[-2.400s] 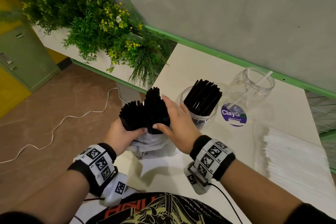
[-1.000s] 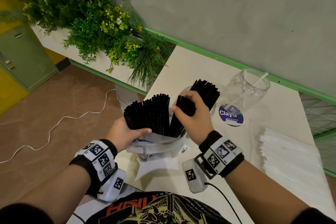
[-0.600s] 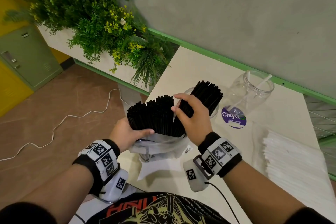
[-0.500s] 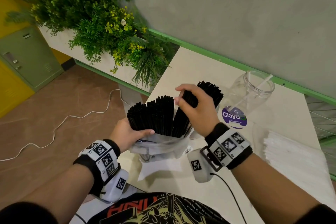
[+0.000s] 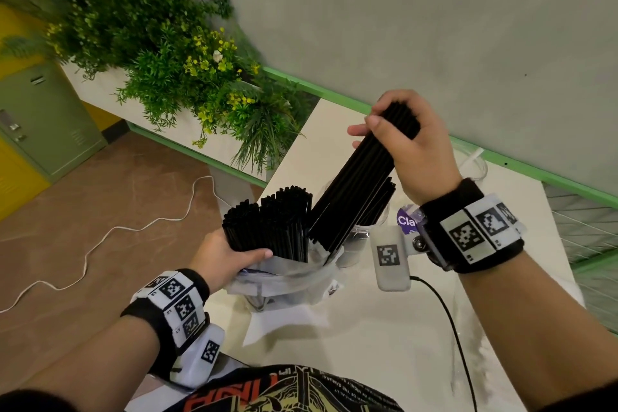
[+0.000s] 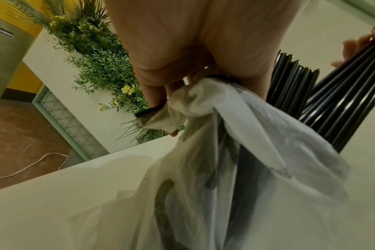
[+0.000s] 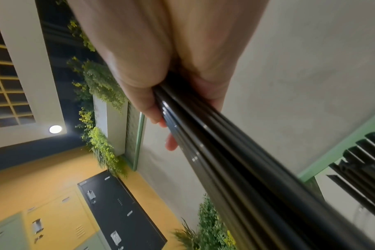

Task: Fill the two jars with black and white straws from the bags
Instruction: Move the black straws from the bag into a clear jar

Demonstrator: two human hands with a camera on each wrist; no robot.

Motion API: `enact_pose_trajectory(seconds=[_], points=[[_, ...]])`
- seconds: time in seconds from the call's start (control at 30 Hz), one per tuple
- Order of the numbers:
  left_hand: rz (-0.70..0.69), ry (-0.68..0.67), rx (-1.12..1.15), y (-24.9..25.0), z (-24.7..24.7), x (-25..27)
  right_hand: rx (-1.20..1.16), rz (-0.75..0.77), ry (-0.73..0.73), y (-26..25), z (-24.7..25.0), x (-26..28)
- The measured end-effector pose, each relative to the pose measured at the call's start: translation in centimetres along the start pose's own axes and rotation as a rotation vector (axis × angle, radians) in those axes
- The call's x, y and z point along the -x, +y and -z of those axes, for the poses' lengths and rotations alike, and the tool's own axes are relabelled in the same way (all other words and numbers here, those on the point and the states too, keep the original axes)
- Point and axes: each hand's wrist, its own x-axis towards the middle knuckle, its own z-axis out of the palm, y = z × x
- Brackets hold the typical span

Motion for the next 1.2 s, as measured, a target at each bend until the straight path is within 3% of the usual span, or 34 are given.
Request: enact_pose_trajectory(seconds=[0.37, 0.57, 0.73, 0.87, 1.07, 1.2], points=[[-0.017, -0.013, -0.032, 0.4, 0.1, -0.1, -0.068, 0.006, 0.072, -1.5, 2.9, -1.3], [-0.004, -0.022, -0.013, 0.5, 0.0, -0.1, 0.028, 0.12, 0.204, -2.4, 5.5, -2.6], [-0.013, -0.015, 0.001, 0.8, -0.1, 0.0, 0.259, 0.121, 0.234, 1.1, 2.8, -2.2], [-0.013, -0.025, -0.022, 0.9, 0.1, 0.0, 0.312, 0.054, 0.283, 4.8, 0.9, -0.5], [-0.018, -0.038, -0.047, 1.1, 0.1, -0.1, 0.548, 0.04, -0.029, 10.1, -1.4, 4.2], [-0.006, -0.042, -0.048, 1.1, 0.2, -0.1, 0.55, -0.018, -0.059, 11.2, -1.1, 4.9]])
